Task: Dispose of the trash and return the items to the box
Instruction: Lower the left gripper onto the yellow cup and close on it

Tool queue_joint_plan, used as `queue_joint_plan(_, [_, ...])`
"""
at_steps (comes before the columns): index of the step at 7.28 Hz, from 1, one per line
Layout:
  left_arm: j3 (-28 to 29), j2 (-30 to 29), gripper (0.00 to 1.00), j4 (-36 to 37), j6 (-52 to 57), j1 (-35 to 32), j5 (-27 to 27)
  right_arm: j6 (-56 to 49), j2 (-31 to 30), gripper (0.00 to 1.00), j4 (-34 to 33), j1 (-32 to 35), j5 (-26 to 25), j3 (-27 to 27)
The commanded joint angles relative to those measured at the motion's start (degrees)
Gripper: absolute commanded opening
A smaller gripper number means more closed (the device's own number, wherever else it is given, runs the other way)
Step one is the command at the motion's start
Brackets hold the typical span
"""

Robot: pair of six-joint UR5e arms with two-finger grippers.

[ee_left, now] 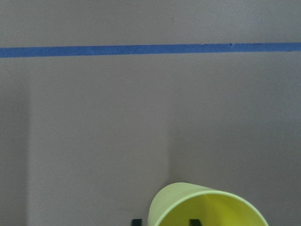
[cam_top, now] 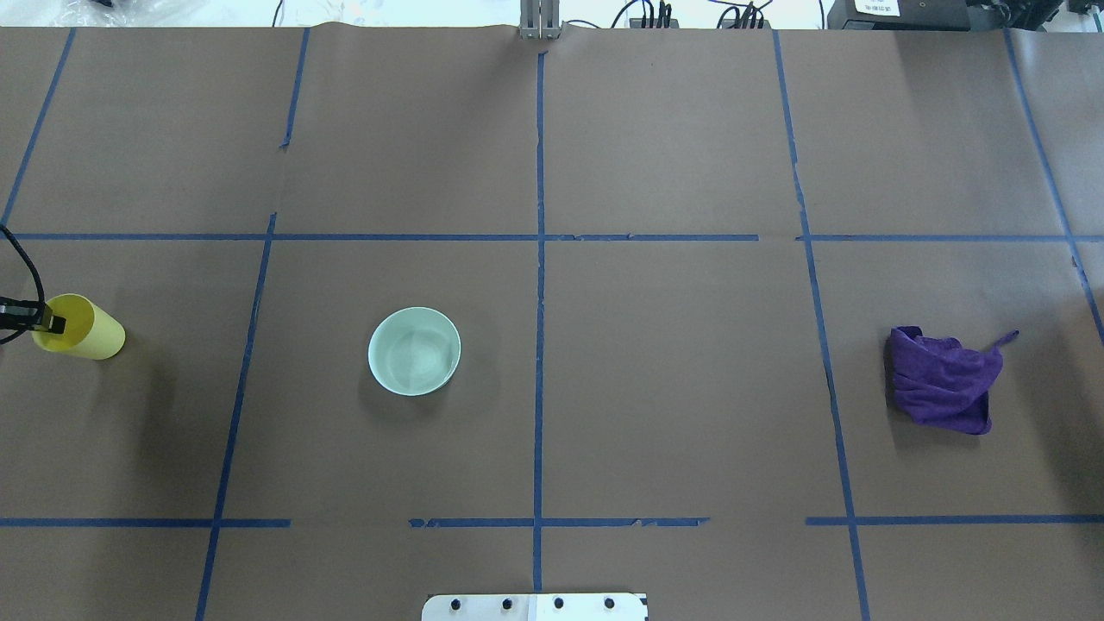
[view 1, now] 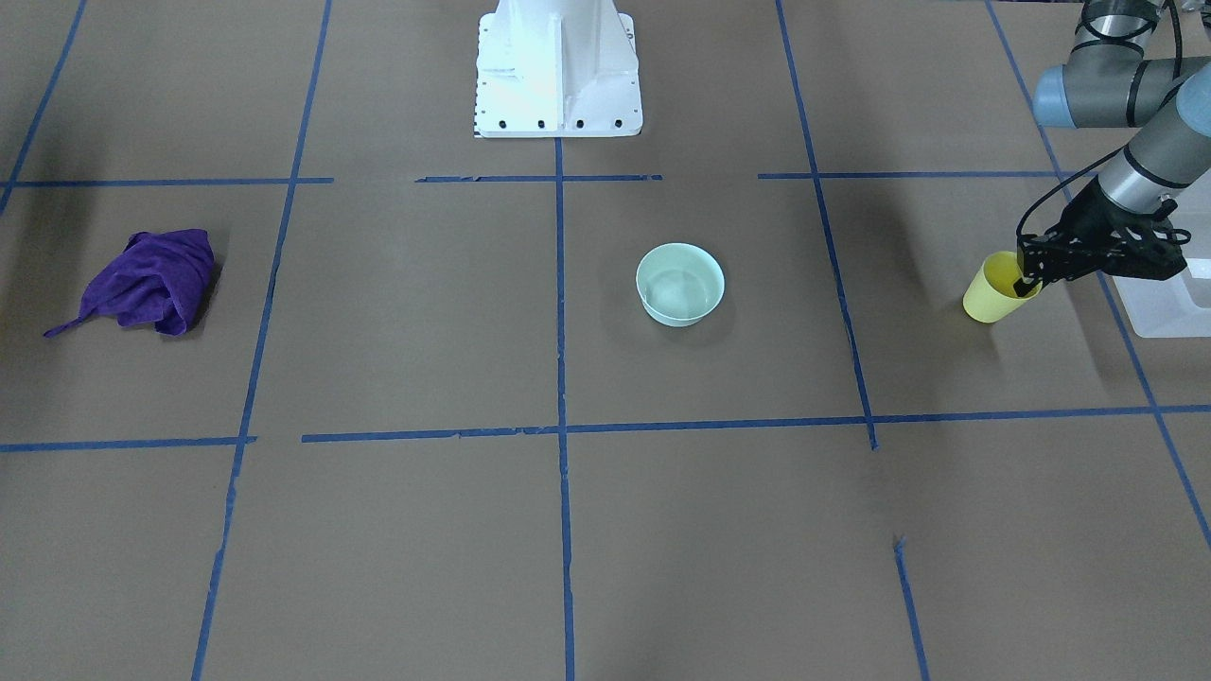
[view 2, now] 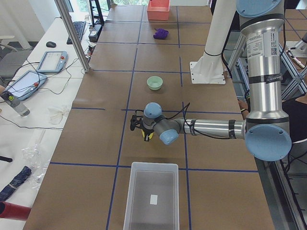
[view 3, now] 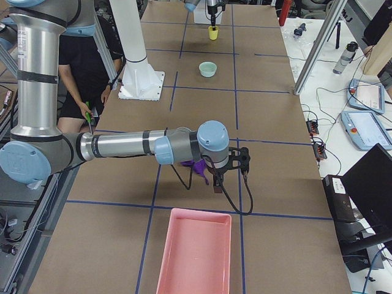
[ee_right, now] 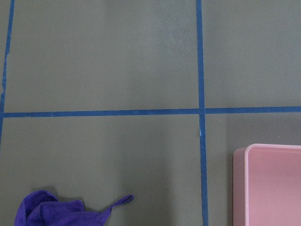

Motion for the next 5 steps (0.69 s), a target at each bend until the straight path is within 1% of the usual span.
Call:
queue_joint_plan(1, [-2.68, 0.96, 0.0, 0.58, 0.08, -0.7, -3.19, 1.7, 0.0, 1.0, 0.15, -0.94, -0.1, 0.09])
queue_joint_plan(2, [-5.57, 1.92, 0.0, 1.45, 0.17, -1.41, -8.87, 2.85, 0.44, 1.0, 0.15, -2.77, -0.71, 0.09])
queue_joint_plan(3, [-8.74, 2.1, 0.0, 4.77, 0.26, -4.2, -10.49, 3.12, 0.61, 1.0, 0.15, -4.09, -1.32, 0.79])
queue_joint_plan(4, [-13.38, 2.11, 0.0, 11.15, 0.87, -5.62, -10.42, 3.38, 0.62, 1.0, 0.15, -4.72, -2.11, 1.4])
queue_joint_plan(5, [-18.21, 2.11, 0.0, 17.13, 0.96, -5.81, -9.99, 7.65, 0.62, 1.0, 0.41, -6.72, -3.34, 1.93])
